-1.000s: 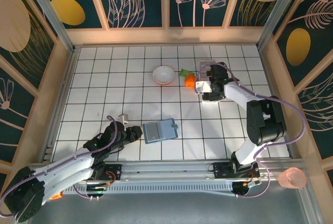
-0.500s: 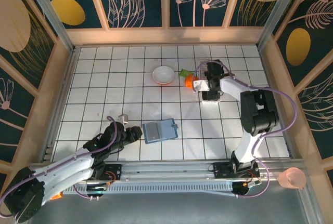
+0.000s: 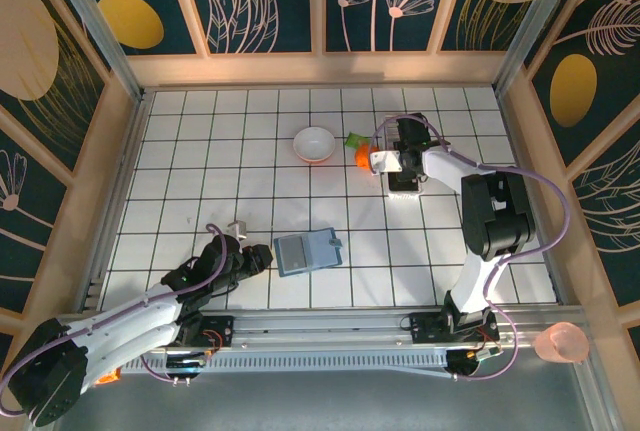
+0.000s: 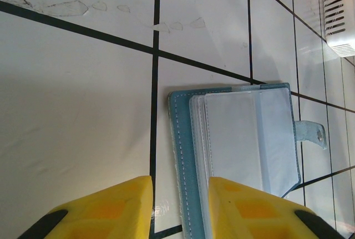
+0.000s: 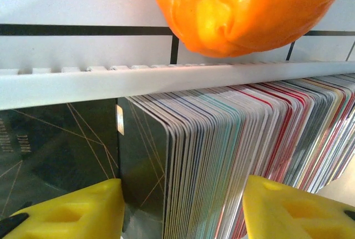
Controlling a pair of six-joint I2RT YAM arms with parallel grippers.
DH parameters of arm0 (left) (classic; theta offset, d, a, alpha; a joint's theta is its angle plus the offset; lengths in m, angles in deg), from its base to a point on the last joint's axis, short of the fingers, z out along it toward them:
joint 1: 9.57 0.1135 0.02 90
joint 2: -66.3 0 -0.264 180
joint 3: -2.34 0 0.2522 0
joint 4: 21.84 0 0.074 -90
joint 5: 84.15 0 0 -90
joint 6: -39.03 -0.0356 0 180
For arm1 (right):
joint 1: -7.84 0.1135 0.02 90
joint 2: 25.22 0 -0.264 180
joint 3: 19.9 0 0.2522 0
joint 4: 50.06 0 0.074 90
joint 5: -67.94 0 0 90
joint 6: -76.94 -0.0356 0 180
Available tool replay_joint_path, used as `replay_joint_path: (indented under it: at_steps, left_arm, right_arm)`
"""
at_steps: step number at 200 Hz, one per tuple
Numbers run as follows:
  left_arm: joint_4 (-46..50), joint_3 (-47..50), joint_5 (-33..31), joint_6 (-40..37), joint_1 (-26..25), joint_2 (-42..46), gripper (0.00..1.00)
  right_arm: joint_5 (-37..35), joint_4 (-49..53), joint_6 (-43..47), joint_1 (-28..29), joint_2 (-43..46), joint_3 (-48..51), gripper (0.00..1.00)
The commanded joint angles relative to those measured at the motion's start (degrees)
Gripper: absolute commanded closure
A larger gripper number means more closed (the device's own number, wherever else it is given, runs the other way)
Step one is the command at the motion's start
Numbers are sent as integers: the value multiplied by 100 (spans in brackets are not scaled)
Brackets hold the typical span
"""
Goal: Put the credit cards into the card holder
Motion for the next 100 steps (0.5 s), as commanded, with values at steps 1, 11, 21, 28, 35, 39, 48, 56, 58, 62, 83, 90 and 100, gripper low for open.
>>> replay_joint_path:
  at_steps: [1, 11, 21, 28, 35, 39, 48, 56, 58, 62, 83, 90, 100]
  left_arm:
    - [-180, 76, 3, -1, -8, 31, 69]
    - [-177, 86, 7, 12, -6, 48, 69]
    - [-171, 92, 23, 23, -9, 66, 70]
    - [-160, 93, 14, 29, -8, 82, 70]
    - [-151, 101, 19, 32, -5, 109, 71]
    - [-151, 102, 12, 30, -7, 118, 71]
    - [-147, 110, 3, 30, -7, 144, 72]
    - [-142, 117, -6, 38, -8, 163, 72]
    - [-131, 112, -2, 38, -5, 171, 72]
    - [-137, 112, -1, 38, -3, 172, 72]
    - [-142, 122, 8, 56, -10, 184, 74]
    - [-151, 123, 29, 64, -10, 187, 74]
    - [-151, 127, 35, 64, -9, 187, 75]
  right_arm:
    - [-137, -296, 79, -36, 50, 129, 46]
    - [-131, -327, 80, -36, 80, 153, 48]
    - [-129, -337, 80, -31, 107, 158, 50]
    - [-123, -350, 79, -30, 120, 157, 53]
    - [-125, -361, 80, -30, 138, 157, 56]
    - [-125, -371, 87, -35, 149, 157, 57]
    - [-132, -376, 87, -30, 164, 151, 60]
    - [-129, -376, 80, -24, 180, 153, 63]
    - [-129, -375, 80, -22, 176, 150, 63]
    - [-129, -375, 80, -24, 188, 153, 66]
    - [-127, -371, 87, -13, 236, 183, 72]
    - [-122, -367, 89, -6, 256, 194, 74]
    - [-124, -377, 93, -9, 278, 227, 75]
